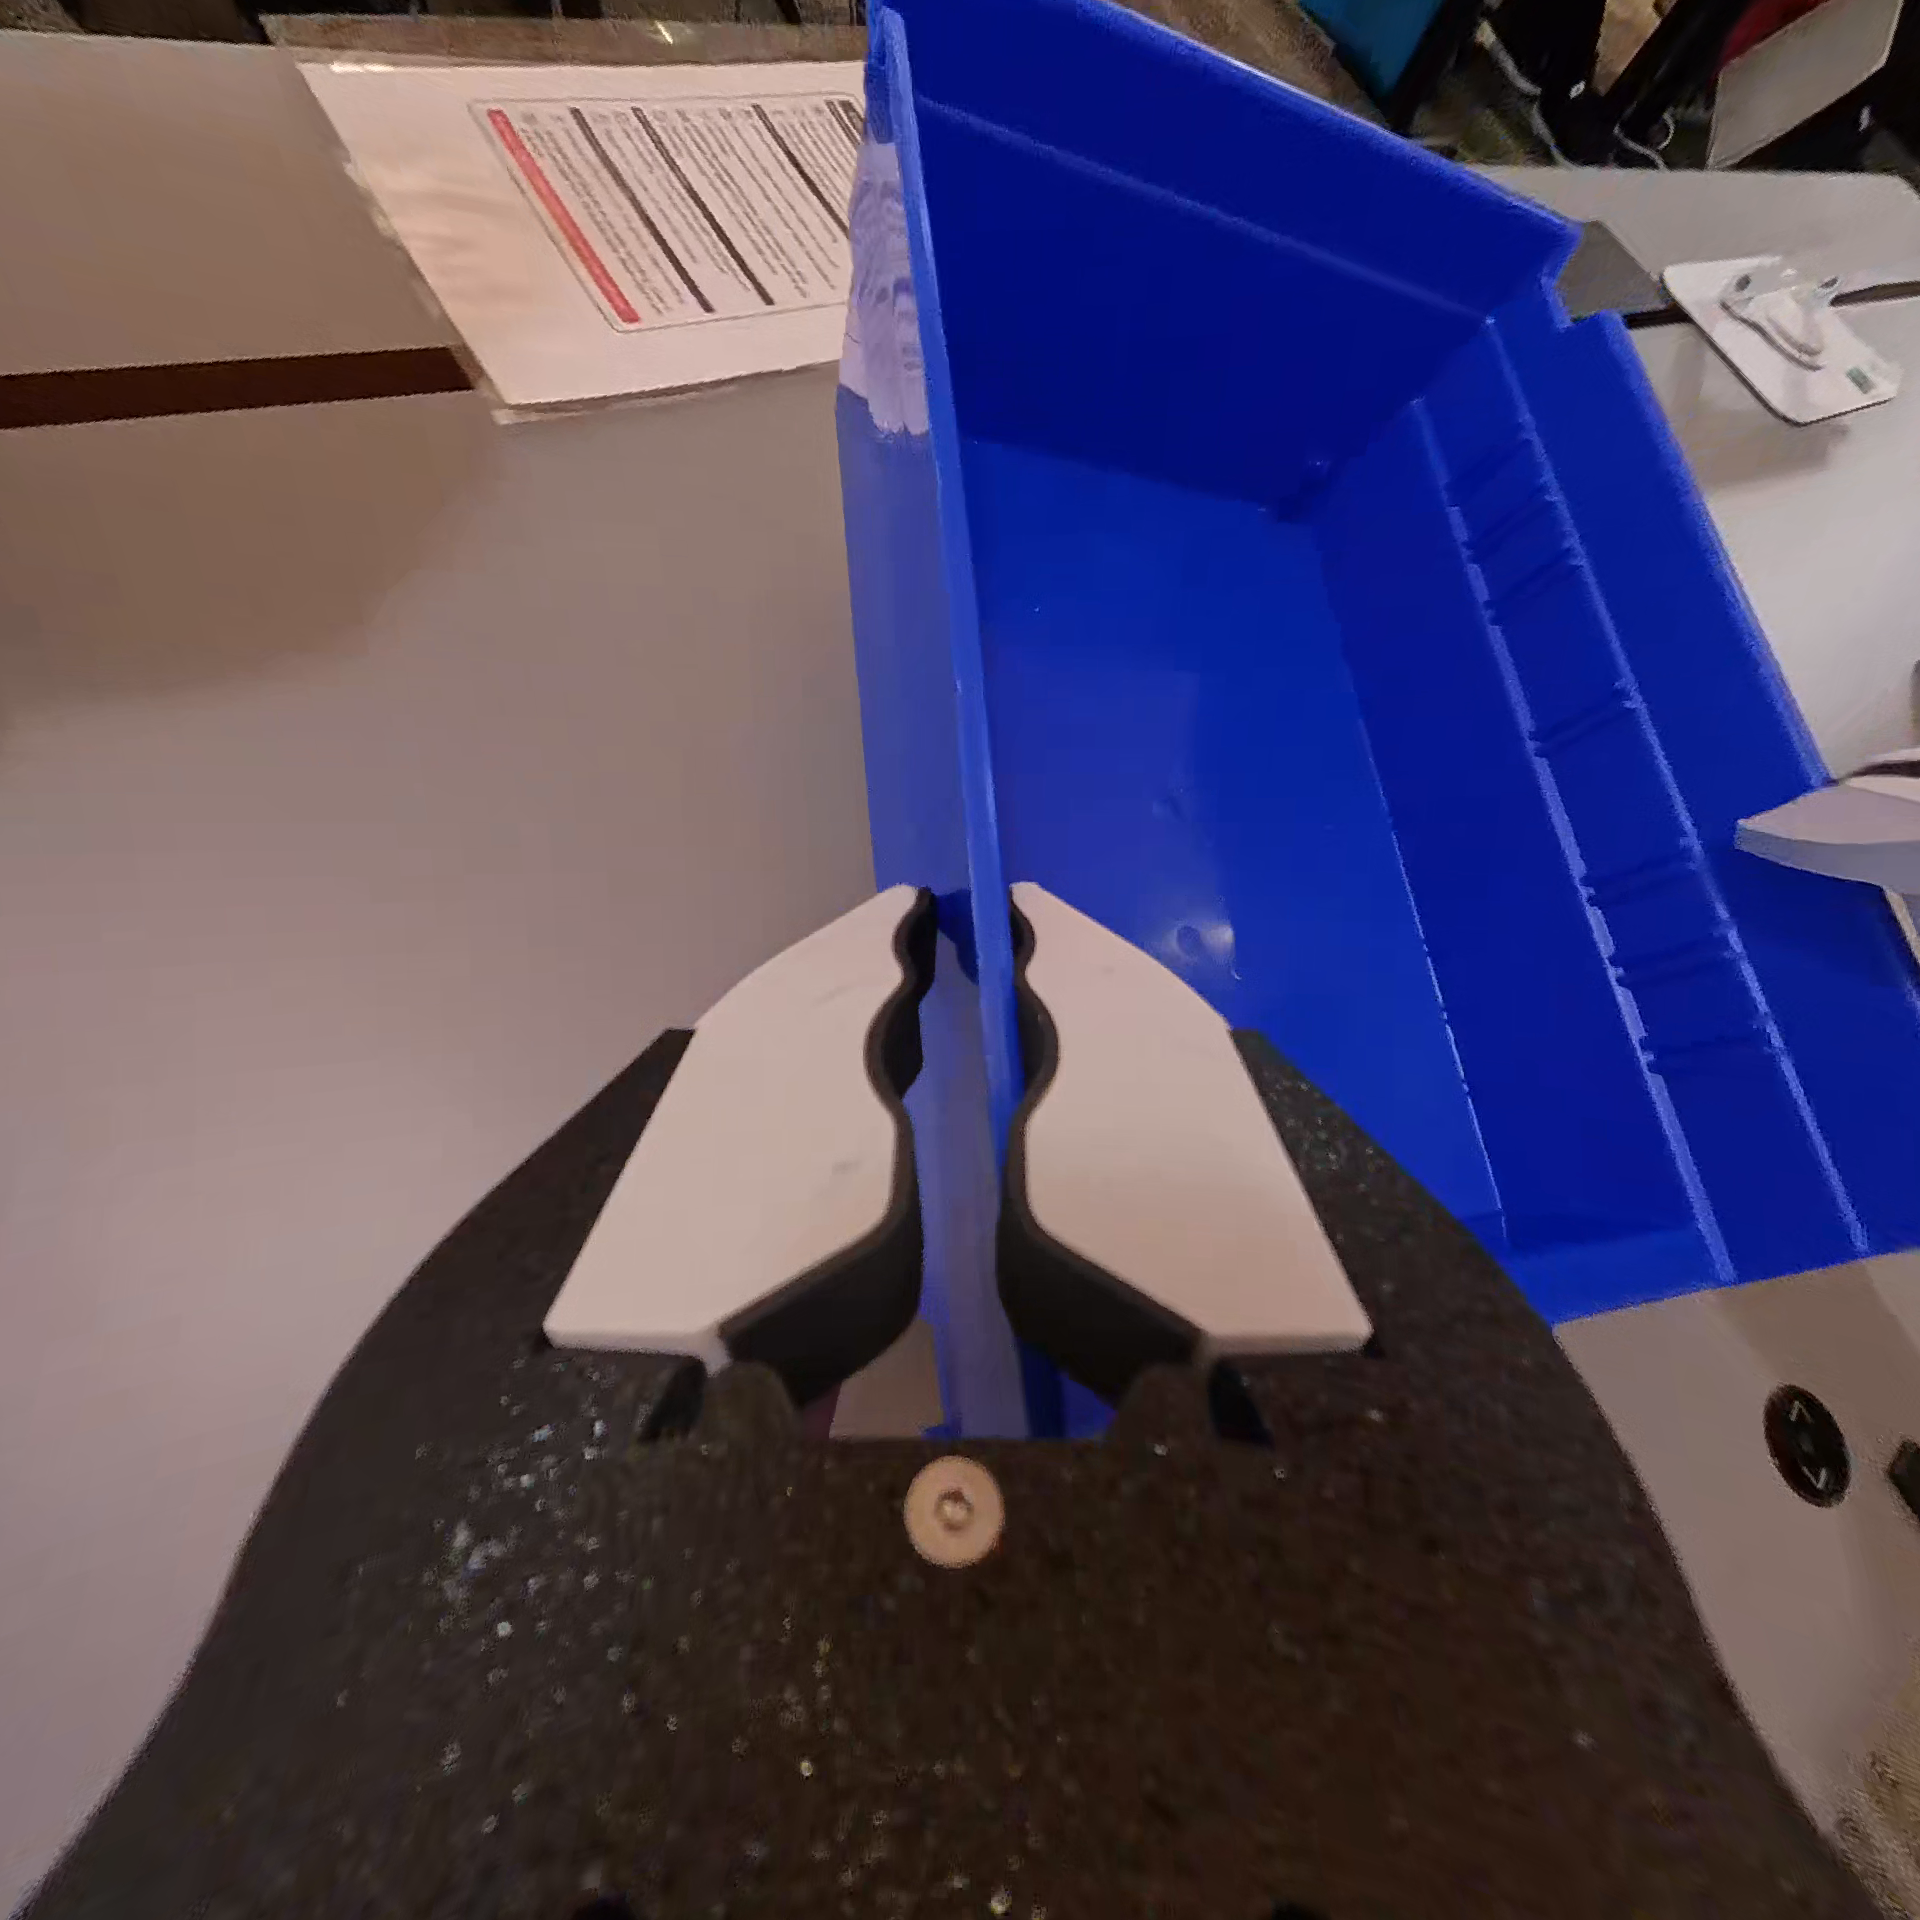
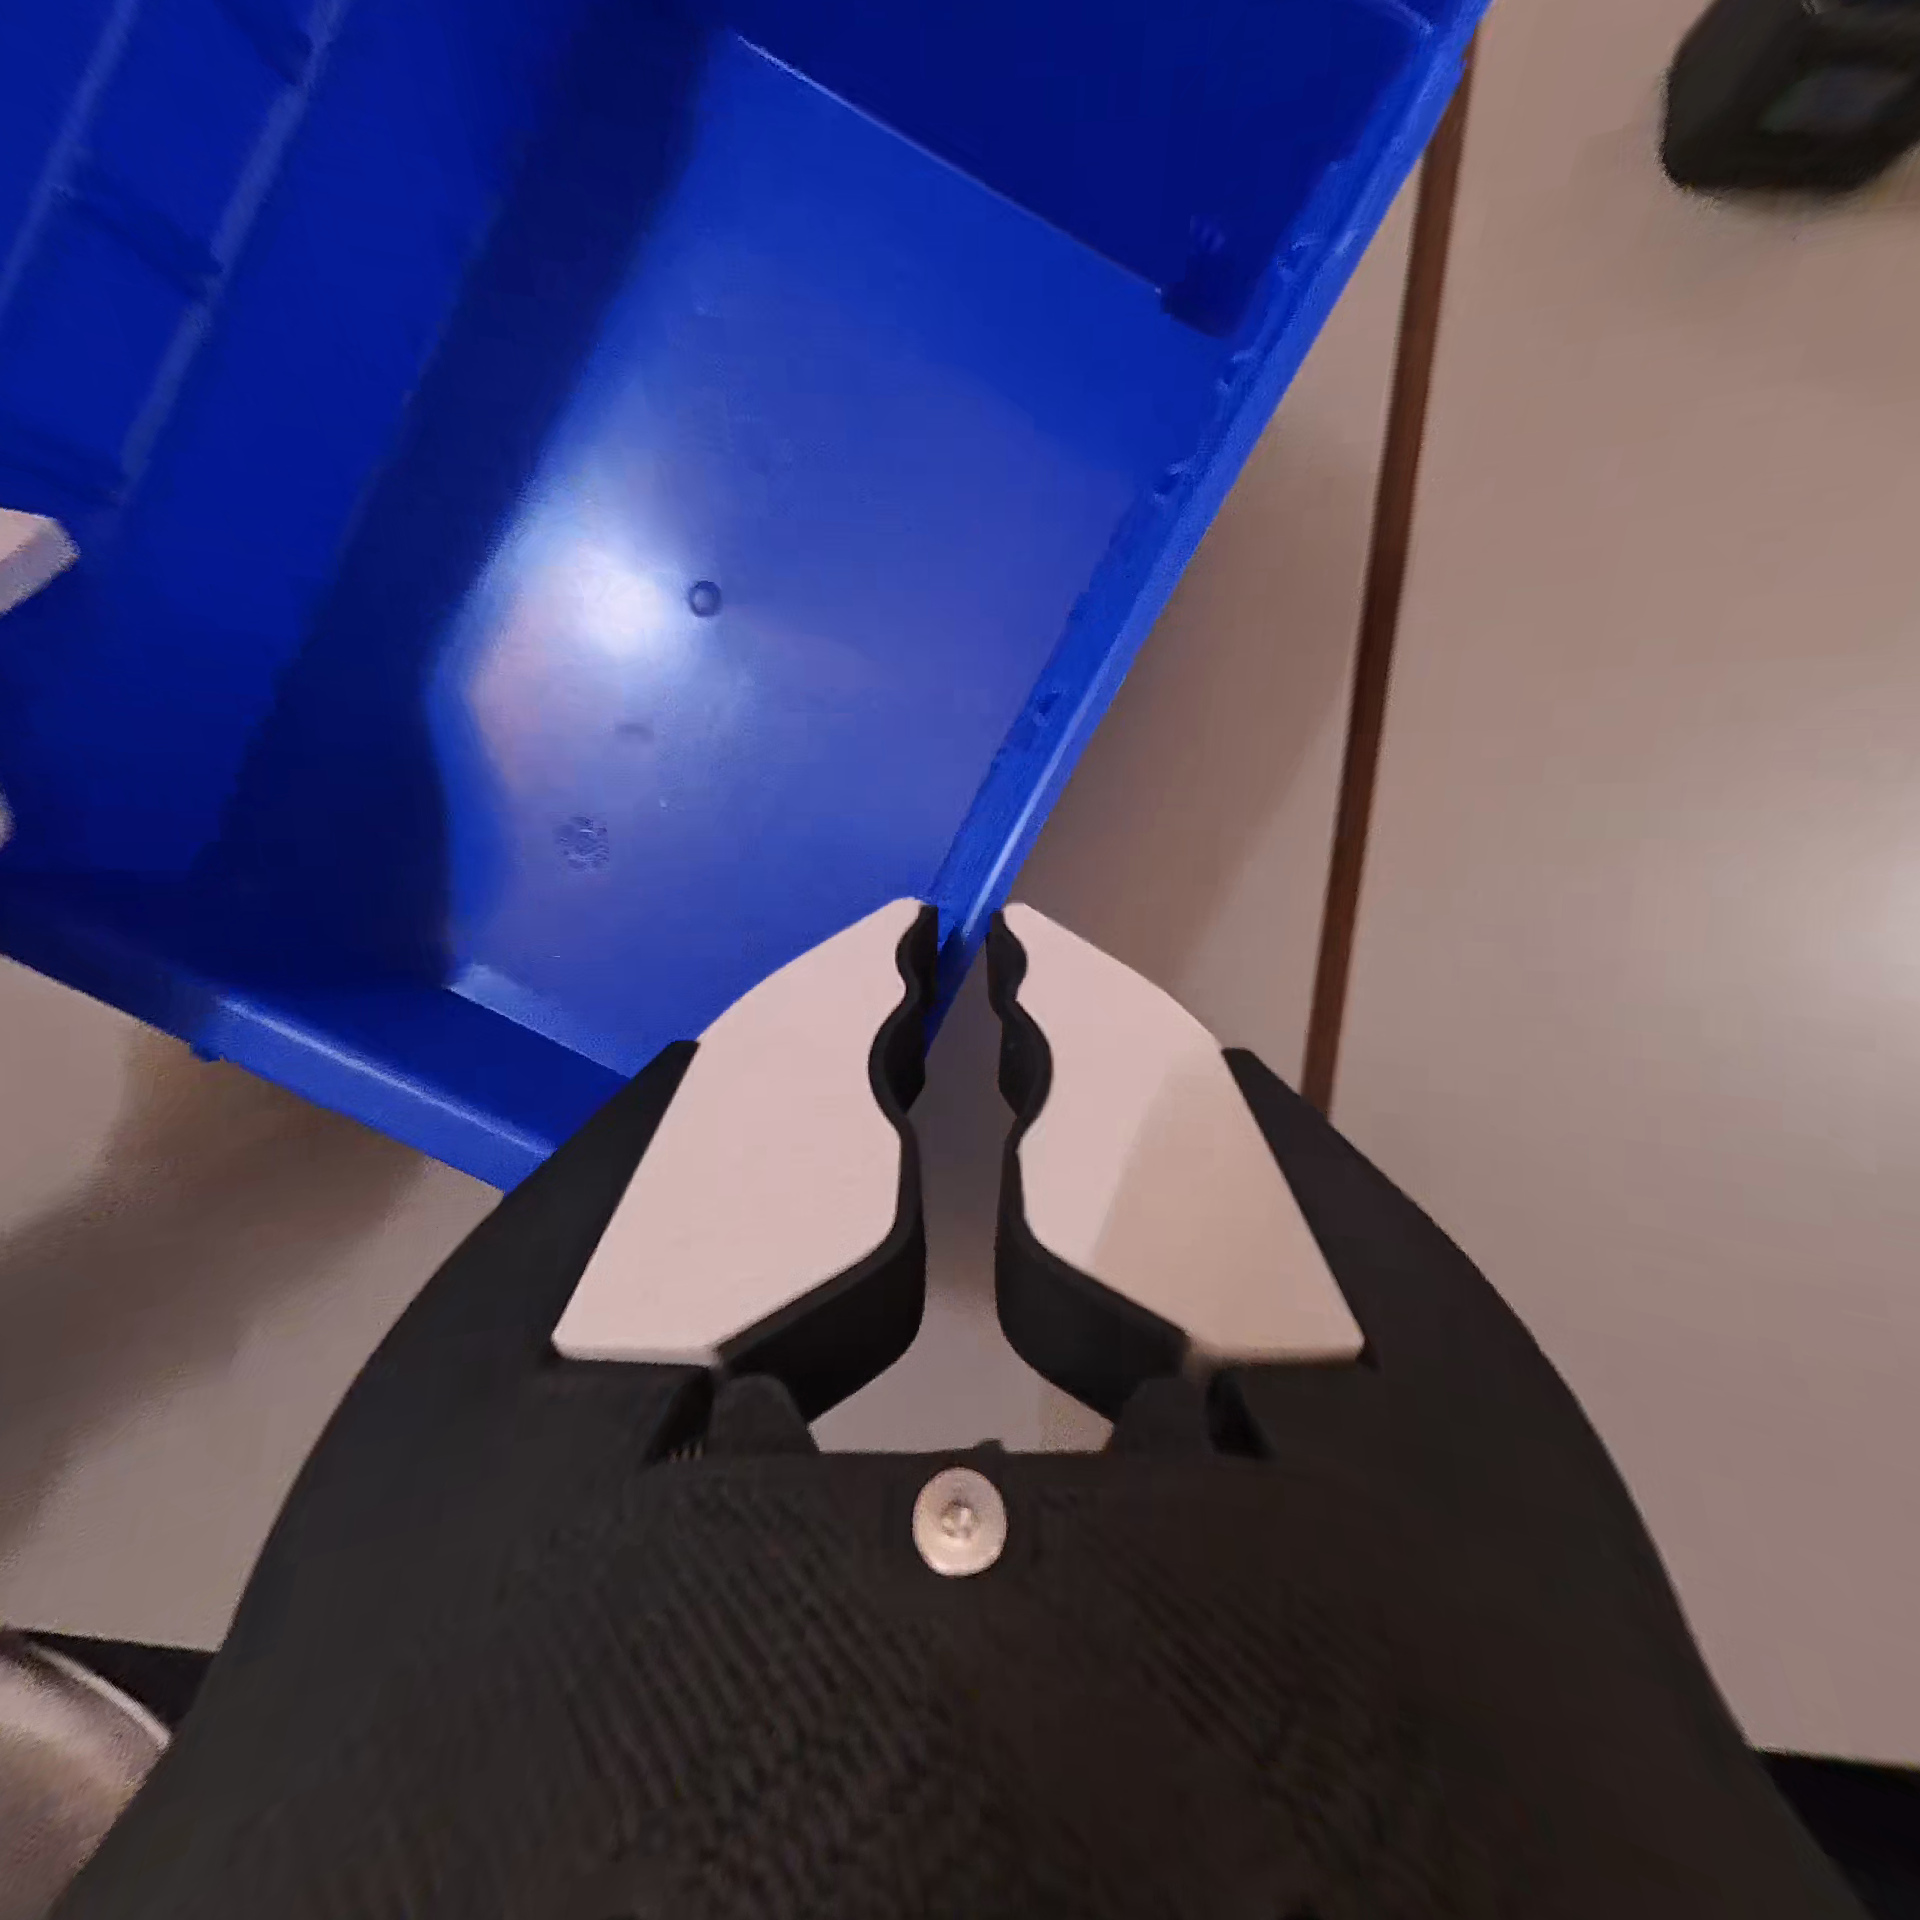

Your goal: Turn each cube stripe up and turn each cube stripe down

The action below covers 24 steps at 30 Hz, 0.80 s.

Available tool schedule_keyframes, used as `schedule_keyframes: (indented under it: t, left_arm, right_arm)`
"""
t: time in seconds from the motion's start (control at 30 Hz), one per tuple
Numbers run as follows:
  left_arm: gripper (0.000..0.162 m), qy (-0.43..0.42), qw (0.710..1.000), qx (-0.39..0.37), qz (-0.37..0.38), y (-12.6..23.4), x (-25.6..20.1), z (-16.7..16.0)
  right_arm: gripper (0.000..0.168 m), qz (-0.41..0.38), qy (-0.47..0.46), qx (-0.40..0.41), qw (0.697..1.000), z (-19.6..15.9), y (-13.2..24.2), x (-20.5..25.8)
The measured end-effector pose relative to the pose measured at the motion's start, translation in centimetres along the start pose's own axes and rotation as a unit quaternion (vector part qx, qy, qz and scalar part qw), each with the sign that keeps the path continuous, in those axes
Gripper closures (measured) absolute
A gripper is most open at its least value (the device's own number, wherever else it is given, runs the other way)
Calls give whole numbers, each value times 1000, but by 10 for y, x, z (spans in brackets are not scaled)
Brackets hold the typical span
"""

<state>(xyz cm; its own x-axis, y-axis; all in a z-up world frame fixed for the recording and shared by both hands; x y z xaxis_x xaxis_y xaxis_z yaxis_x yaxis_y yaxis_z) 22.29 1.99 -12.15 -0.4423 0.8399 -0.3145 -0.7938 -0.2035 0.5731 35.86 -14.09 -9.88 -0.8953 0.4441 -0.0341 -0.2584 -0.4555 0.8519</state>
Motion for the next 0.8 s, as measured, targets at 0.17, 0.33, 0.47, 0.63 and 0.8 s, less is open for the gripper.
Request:
schedule_keyframes:
  t: [0.17, 0.33, 0.47, 0.63, 0.8]
  left_arm:
    - [147, 1, 1000, 25, -8, -24, -24, -12]
    - [145, -8, 998, 47, -35, -35, -28, -27]
    - [125, 4, 995, 53, -83, -24, -26, -24]
    - [96, 10, 994, -21, -106, 21, 5, 0]
    - [98, -50, 985, -112, -121, 103, 34, 19]
  right_arm:
    - [159, -39, -12, 54, 998, -14, -21, -33]
    - [159, -72, -18, 27, 997, -8, -24, -45]
    - [144, -101, -1, 16, 995, -6, -20, -42]
    - [112, -129, 41, -84, 987, 16, 23, -1]
    - [106, -16, 86, -226, 970, 44, 64, 120]
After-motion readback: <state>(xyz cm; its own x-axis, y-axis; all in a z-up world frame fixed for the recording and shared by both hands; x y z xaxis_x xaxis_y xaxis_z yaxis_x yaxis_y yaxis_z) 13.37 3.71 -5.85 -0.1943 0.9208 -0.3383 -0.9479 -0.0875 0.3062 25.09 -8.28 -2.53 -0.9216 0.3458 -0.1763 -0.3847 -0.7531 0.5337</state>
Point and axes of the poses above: each gripper's, where its closed fingertips meet, y back along the fingers, z out of its top, x = y × z across the jaws, the point moved 4 cm from there along y, back along the fingers, and after that the axes turned 4 degrees about y, right-handed, at the moved point
